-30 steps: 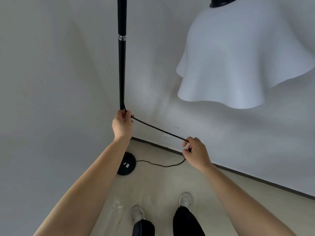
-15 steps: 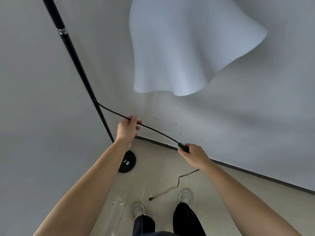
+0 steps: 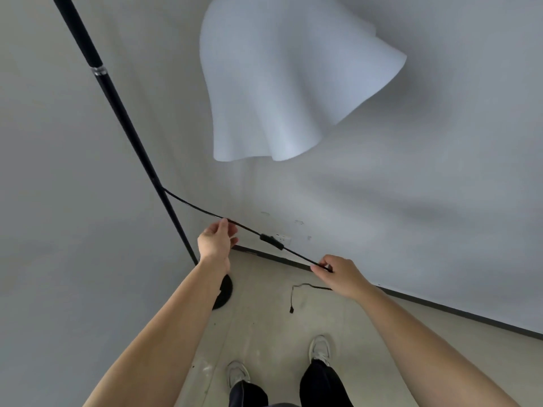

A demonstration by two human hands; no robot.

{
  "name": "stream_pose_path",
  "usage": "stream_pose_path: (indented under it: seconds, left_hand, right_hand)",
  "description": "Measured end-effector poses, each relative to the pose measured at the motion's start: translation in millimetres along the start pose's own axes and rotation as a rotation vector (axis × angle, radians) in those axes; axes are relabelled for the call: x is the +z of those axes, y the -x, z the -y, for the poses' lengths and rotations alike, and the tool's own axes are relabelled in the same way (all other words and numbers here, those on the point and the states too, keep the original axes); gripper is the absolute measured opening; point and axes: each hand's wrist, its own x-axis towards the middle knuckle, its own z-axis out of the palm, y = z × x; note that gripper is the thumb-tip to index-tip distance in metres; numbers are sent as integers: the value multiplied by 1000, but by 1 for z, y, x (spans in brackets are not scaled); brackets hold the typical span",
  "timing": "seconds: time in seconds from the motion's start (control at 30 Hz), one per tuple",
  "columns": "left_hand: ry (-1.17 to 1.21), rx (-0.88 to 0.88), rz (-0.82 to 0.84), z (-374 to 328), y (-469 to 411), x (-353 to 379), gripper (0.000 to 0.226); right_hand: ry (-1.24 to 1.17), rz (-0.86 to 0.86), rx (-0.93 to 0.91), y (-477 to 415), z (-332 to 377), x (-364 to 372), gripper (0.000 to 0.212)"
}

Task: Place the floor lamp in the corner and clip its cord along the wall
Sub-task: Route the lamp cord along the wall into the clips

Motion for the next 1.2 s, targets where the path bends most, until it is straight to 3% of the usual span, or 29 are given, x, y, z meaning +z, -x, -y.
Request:
stream_pose_path:
  seconds: [0.1,0.33,0.57,0.7,0.83,0.93,1.03,1.13,1.2]
  left_hand:
    - [34,-60,-75,0,-7,-5,14]
    - [-243,-247,341,14,29,19,27]
    - [-462,-368,375,18,27,8,47]
    - [-268,-556,444,18,28,9,37]
    - [-136,-532,406,25,28,19,18]
    - [-29,-537,378,25,25,19,15]
    - [27,-452,342,15,22,17,16]
    - [132,-282,205,-2,16,18,14]
    - [248,-240,109,-13,11,17,21]
  right_hand:
    - [138,29,9,8,-10,1,45]
    - [229,-22,-198,-1,44,-4,37]
    - [80,-178,-198,-6,71,-5,47]
    - [36,-208,-161,-6,73,-4,52]
    - [-53,-196,-129,-13,67,-7,44]
    - [-43,-178,-122,-18,63,-13,45]
    - [-4,-145,-110,-22,50,-18,37]
    - [61,-71,-75,-21,29,-17,27]
    - [80,-34,-29,-20,14,-14,33]
